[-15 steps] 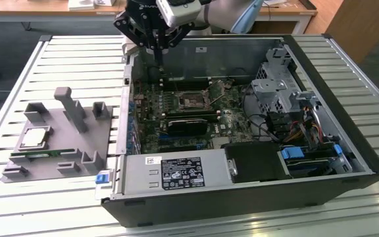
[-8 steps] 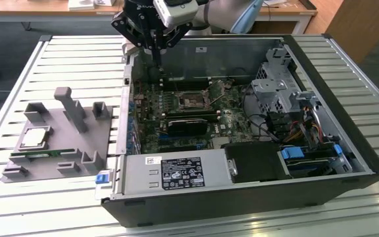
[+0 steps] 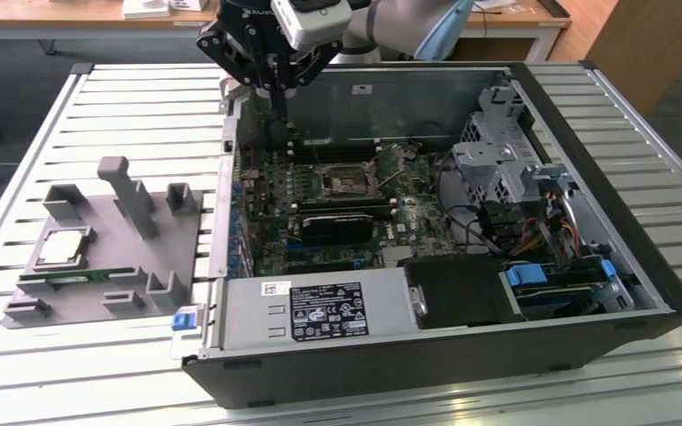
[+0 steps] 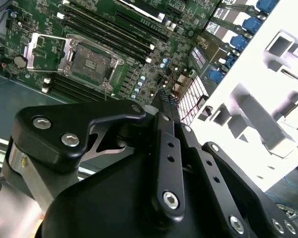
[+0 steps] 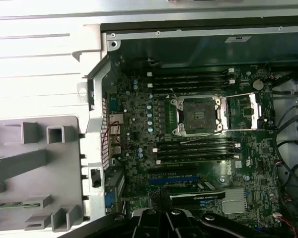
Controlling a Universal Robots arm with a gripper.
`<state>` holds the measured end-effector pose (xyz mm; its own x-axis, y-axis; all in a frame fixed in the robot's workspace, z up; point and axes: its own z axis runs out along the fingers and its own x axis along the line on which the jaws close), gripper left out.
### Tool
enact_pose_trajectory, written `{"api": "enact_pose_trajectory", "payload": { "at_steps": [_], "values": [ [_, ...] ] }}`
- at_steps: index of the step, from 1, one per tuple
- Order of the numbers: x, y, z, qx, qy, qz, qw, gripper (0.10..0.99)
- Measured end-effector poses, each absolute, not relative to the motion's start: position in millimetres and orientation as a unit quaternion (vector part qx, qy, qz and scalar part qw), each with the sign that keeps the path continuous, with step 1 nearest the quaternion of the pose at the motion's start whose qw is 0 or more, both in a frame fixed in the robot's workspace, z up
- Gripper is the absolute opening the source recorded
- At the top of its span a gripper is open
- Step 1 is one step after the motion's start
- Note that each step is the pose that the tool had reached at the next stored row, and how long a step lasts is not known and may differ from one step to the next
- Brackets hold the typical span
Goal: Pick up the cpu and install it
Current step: 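Reach for the cpu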
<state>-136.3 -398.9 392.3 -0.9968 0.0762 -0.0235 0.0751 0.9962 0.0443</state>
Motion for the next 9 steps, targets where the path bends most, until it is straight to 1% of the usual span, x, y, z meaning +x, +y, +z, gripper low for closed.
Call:
{"api": "enact_pose_trajectory", "payload": {
  "at_steps": [9],
  "values": [
    [-139.4,-398.9,392.1,0.038,0.999,0.022,0.013,0.106]
  ]
}}
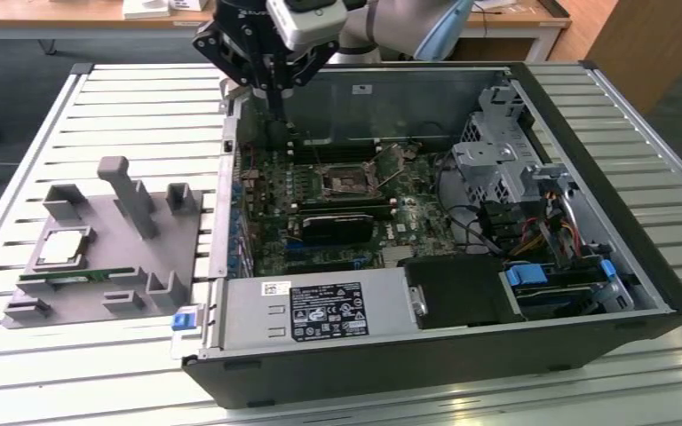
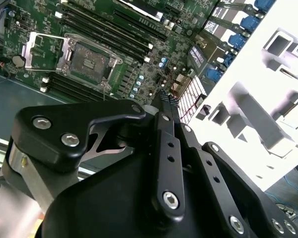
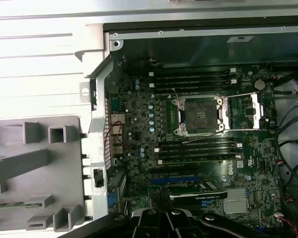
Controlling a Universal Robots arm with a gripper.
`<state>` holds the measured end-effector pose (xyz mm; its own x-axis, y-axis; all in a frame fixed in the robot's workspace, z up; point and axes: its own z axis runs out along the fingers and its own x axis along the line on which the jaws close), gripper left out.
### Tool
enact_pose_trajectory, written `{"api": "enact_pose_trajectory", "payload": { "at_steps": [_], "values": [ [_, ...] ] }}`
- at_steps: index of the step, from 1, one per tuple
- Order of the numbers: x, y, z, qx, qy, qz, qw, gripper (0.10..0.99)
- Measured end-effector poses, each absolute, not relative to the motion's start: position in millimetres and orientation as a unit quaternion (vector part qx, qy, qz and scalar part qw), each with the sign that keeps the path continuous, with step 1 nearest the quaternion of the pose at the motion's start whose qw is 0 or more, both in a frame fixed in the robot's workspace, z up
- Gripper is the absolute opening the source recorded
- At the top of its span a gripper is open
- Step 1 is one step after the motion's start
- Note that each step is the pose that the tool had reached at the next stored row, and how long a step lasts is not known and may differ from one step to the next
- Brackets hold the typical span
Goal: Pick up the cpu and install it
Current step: 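Reach for the cpu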
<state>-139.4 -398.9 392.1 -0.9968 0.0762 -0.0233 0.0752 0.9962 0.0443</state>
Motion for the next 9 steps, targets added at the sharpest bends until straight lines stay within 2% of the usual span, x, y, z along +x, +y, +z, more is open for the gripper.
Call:
{"api": "enact_pose_trajectory", "payload": {
  "at_steps": [9],
  "values": [
    [-142.9,-398.9,391.8,0.038,0.999,0.022,0.012,0.106]
  ]
}}
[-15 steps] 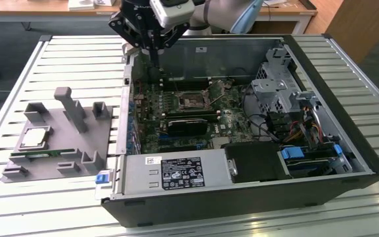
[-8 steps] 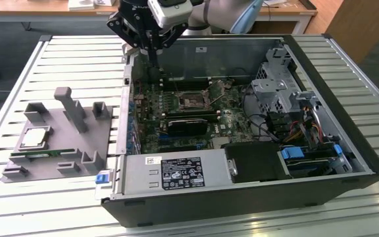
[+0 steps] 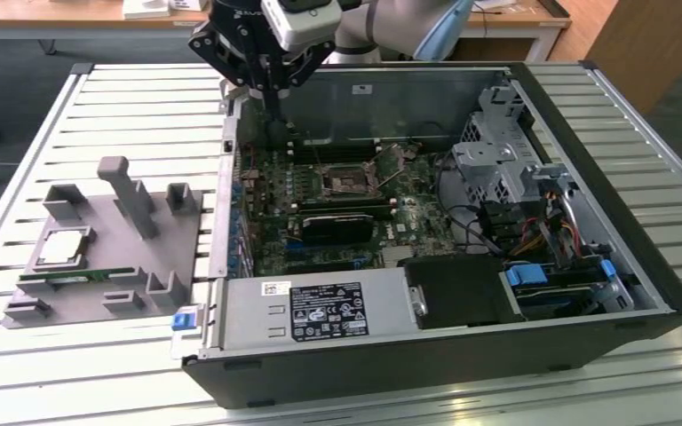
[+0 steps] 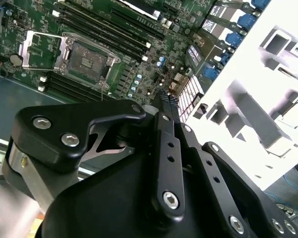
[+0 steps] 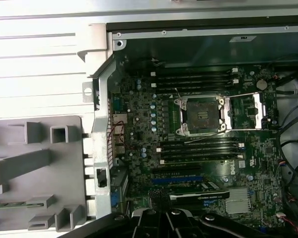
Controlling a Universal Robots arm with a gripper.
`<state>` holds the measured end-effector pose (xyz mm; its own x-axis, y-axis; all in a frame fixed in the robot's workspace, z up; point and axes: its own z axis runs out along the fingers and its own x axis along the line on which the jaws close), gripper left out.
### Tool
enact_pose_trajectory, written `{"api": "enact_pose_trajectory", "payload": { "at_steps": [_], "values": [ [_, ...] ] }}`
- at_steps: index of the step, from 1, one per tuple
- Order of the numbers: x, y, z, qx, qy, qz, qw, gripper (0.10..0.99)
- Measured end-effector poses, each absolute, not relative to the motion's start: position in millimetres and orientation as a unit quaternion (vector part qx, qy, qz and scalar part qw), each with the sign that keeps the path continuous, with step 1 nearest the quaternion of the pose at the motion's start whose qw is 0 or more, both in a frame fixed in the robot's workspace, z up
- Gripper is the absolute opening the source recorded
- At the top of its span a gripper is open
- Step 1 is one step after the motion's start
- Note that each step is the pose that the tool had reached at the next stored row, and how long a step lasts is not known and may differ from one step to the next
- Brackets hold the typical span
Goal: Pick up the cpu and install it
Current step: 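Reach for the cpu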
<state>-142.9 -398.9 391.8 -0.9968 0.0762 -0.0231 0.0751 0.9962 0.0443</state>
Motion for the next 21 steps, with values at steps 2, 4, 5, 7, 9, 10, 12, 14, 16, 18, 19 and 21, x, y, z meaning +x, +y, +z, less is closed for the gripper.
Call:
{"api": "enact_pose_trajectory", "payload": {
  "at_steps": [2,4,5,7,9,10,12,14,16,18,19,21],
  "values": [
    [-144.0,-398.9,391.7,0.038,0.999,0.022,0.012,0.106],
    [-145.1,-398.9,391.6,0.038,0.999,0.022,0.012,0.106],
    [-145.6,-398.9,391.6,0.038,0.999,0.022,0.012,0.106],
    [-146.6,-398.9,391.5,0.038,0.999,0.022,0.012,0.106],
    [-147.6,-398.9,391.4,0.038,0.999,0.022,0.012,0.106],
    [-148.2,-398.9,391.4,0.038,0.999,0.022,0.012,0.106],
    [-149.2,-398.9,391.3,0.038,0.999,0.022,0.012,0.106],
    [-150.3,-398.9,391.1,0.038,0.999,0.022,0.012,0.106],
    [-151.4,-398.9,391.0,0.038,0.999,0.022,0.012,0.106],
    [-152.5,-398.9,390.9,0.038,0.999,0.022,0.012,0.106],
    [-153.1,-398.9,390.9,0.038,0.999,0.022,0.012,0.106],
    [-154.5,-398.9,390.8,0.038,0.999,0.022,0.012,0.106]
  ]
}}
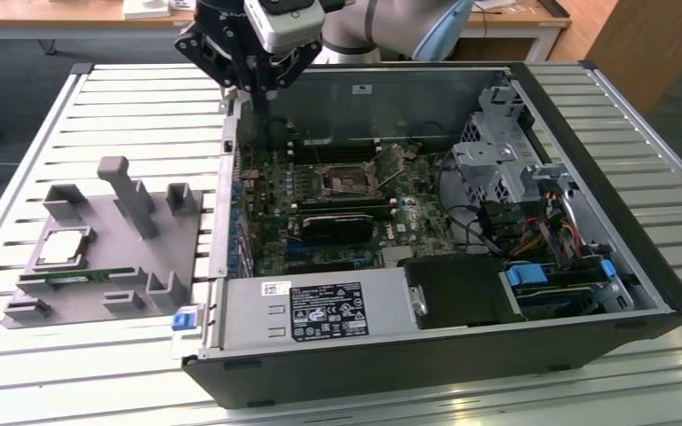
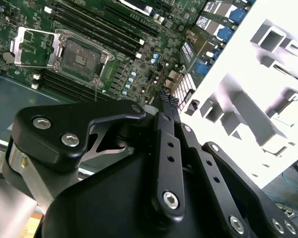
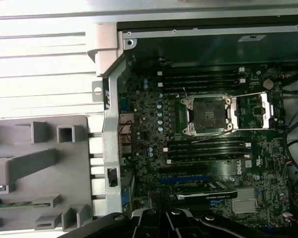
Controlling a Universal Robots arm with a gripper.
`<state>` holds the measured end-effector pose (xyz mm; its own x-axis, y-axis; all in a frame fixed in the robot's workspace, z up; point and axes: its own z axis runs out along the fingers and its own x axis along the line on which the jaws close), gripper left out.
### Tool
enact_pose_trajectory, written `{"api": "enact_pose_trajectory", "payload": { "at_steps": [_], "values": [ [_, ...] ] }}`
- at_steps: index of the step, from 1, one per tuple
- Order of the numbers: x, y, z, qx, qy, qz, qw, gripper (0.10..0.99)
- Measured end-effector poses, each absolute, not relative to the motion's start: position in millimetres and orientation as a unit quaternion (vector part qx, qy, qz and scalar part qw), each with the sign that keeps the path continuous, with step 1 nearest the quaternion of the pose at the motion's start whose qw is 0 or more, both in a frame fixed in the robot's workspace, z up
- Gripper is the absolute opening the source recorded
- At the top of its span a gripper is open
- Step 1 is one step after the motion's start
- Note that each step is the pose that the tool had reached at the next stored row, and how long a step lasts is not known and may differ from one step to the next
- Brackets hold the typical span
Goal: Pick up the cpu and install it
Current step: 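Reach for the cpu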
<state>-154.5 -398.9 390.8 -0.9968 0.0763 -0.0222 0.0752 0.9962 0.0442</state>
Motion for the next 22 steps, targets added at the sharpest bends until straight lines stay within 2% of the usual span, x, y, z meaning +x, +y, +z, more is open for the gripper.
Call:
{"api": "enact_pose_trajectory", "payload": {
  "at_steps": [22],
  "values": [
    [-170.3,-398.9,389.5,0.038,0.999,0.022,0.012,0.106]
  ]
}}
